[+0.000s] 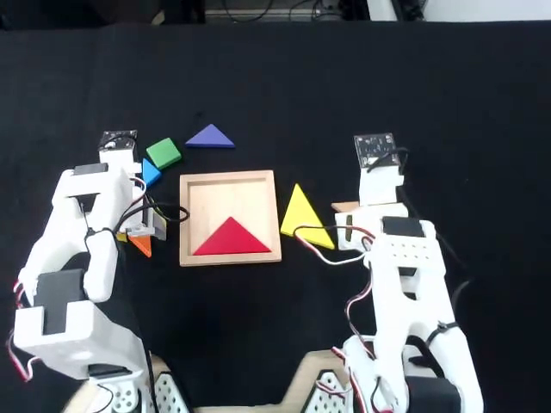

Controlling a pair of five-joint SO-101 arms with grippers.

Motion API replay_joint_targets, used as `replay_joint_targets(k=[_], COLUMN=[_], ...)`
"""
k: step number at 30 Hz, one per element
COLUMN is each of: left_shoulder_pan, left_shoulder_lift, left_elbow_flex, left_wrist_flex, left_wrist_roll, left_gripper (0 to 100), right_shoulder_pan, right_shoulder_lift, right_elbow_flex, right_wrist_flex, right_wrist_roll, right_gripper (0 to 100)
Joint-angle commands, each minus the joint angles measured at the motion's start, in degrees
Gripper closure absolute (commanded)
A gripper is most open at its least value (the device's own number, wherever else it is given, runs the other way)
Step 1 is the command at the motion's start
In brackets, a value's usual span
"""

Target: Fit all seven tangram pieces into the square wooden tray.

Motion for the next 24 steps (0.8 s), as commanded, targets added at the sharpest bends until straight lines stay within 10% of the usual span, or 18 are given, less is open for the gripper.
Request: replay_joint_targets(k=[1, 11, 24], left_shoulder_pan=[-0.3, -2.1, -0.8], left_shoulder_lift=[-0.5, -0.9, 1.2], left_elbow_flex=[-2.8, -5.8, -13.3], left_wrist_flex=[0.3, -1.8, 7.5], left_wrist_roll=[-0.1, -1.2, -22.9], left_gripper=[75, 75, 74], right_shoulder_pan=[-0.8, -0.8, -0.8], right_shoulder_lift=[-1.5, -1.5, -1.5], right_elbow_flex=[-0.2, -0.2, -0.2], right_wrist_flex=[-0.8, -0.8, -0.8], right_wrist_roll=[0.5, 0.5, 0.5], right_gripper=[76.9, 76.9, 76.9])
